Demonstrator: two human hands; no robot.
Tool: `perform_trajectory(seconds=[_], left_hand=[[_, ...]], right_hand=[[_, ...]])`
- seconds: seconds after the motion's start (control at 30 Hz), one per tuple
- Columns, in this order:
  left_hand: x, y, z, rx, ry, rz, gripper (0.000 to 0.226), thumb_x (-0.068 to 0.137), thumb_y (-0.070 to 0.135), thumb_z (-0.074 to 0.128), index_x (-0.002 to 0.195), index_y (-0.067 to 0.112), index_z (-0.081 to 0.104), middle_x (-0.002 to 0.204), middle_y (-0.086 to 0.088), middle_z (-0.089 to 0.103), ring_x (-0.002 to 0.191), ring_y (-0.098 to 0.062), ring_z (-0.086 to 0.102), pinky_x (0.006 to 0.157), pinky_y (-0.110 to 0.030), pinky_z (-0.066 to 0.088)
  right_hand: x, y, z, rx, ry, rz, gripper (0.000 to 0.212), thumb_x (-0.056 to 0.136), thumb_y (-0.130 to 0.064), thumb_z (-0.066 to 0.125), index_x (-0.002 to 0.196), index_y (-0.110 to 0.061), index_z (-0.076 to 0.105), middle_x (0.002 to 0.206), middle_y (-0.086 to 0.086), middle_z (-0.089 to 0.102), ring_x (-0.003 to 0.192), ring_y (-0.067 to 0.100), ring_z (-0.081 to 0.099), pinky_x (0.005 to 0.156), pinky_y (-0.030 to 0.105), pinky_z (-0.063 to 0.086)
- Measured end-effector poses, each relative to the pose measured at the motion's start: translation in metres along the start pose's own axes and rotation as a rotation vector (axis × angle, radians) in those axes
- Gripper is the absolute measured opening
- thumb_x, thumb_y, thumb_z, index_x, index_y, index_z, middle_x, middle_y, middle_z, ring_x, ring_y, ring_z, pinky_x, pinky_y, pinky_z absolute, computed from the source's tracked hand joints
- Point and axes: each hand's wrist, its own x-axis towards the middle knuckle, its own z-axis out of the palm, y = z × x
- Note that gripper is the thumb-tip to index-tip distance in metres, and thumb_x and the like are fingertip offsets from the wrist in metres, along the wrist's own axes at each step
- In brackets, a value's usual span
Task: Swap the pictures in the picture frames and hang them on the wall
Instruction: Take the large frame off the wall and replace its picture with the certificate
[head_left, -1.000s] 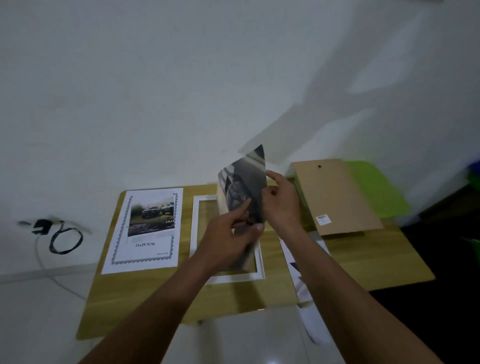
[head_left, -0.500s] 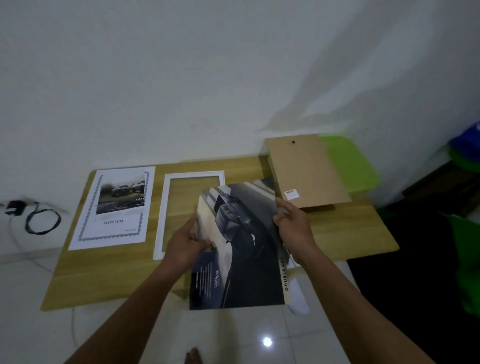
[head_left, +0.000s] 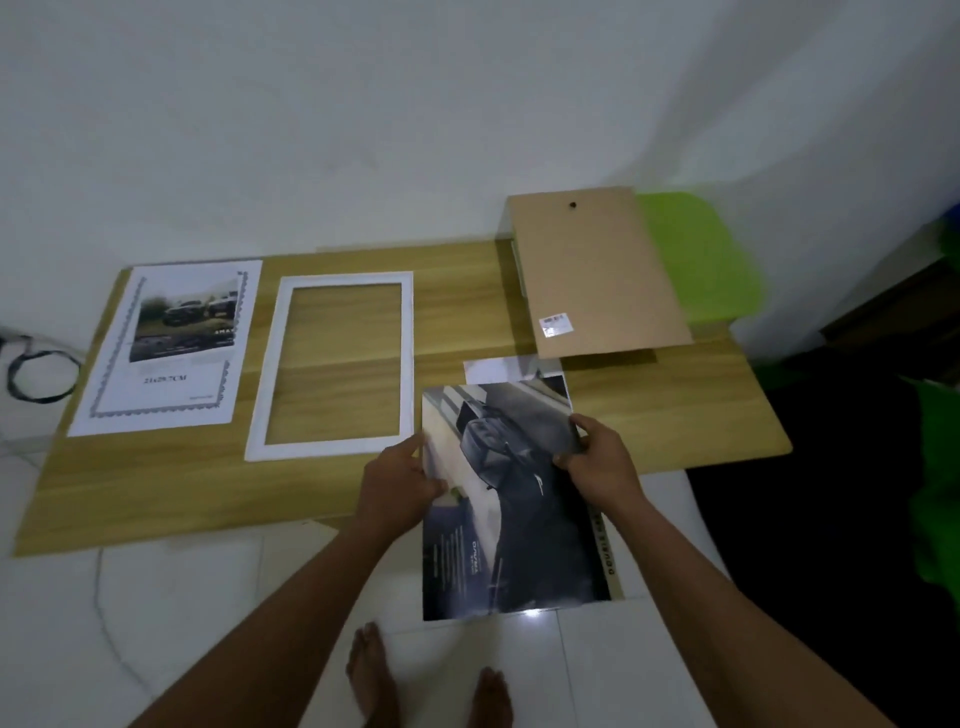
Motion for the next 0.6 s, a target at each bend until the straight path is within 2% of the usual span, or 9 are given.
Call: perform_trajectory(seconds=[0.1, 0.2, 0.33, 0.47, 0.53, 0.6], left_hand=[[0.01, 0.008, 0.013, 0.015, 0.003, 0.014, 0.061, 0.075, 0.012, 0.078, 0.132, 0.013, 0.055, 0.093, -0.006, 0.064, 0.089, -0.025, 0.061, 0.075, -0.025, 0.044], [0.022, 0.015, 0.023, 0.096, 0.033, 0.054, 0.054, 0.076, 0.018, 0.077, 0.126, 0.014, 0.056, 0.09, -0.002, 0.062, 0.083, -0.023, 0.059, 0.071, -0.027, 0.045], [0.043, 0.018, 0.031, 0.26, 0.04, 0.078, 0.065, 0.078, 0.031, 0.075, 0.136, 0.02, 0.046, 0.106, -0.008, 0.064, 0.099, -0.03, 0.062, 0.079, -0.038, 0.052], [0.053, 0.02, 0.04, 0.39, 0.086, 0.137, 0.066, 0.081, 0.041, 0.07, 0.138, 0.023, 0.043, 0.113, -0.01, 0.054, 0.105, -0.03, 0.055, 0.077, -0.038, 0.049], [0.056, 0.021, 0.044, 0.464, 0.124, 0.204, 0.062, 0.084, 0.042, 0.066, 0.138, 0.021, 0.043, 0.123, -0.011, 0.049, 0.113, -0.029, 0.048, 0.078, -0.038, 0.048], [0.06, 0.019, 0.047, 0.535, 0.119, 0.27, 0.061, 0.087, 0.042, 0.06, 0.14, 0.018, 0.042, 0.138, -0.012, 0.044, 0.124, -0.03, 0.042, 0.088, -0.041, 0.047]], right_hand=[[0.014, 0.007, -0.002, -0.129, 0.043, -0.088, 0.051, 0.083, -0.006, 0.068, 0.132, -0.014, 0.058, 0.122, 0.009, 0.066, 0.109, 0.027, 0.063, 0.091, 0.033, 0.054], [0.027, 0.014, -0.001, -0.225, 0.085, -0.132, 0.048, 0.087, -0.015, 0.068, 0.133, -0.016, 0.056, 0.118, 0.011, 0.06, 0.105, 0.027, 0.061, 0.093, 0.036, 0.053], [0.036, 0.018, -0.001, -0.345, 0.145, -0.194, 0.045, 0.093, -0.022, 0.061, 0.136, -0.016, 0.051, 0.113, 0.013, 0.051, 0.106, 0.031, 0.053, 0.092, 0.04, 0.05], [0.038, 0.024, -0.002, -0.542, 0.178, -0.247, 0.044, 0.097, -0.031, 0.054, 0.138, -0.016, 0.048, 0.137, 0.014, 0.045, 0.125, 0.033, 0.039, 0.101, 0.049, 0.04], [0.04, 0.028, -0.001, -0.616, 0.152, -0.299, 0.045, 0.098, -0.035, 0.051, 0.138, -0.016, 0.046, 0.145, 0.013, 0.042, 0.134, 0.032, 0.034, 0.106, 0.053, 0.035], [0.041, 0.031, 0.0, -0.66, 0.087, -0.31, 0.048, 0.1, -0.037, 0.045, 0.143, -0.016, 0.041, 0.151, 0.013, 0.035, 0.141, 0.031, 0.027, 0.112, 0.057, 0.028]])
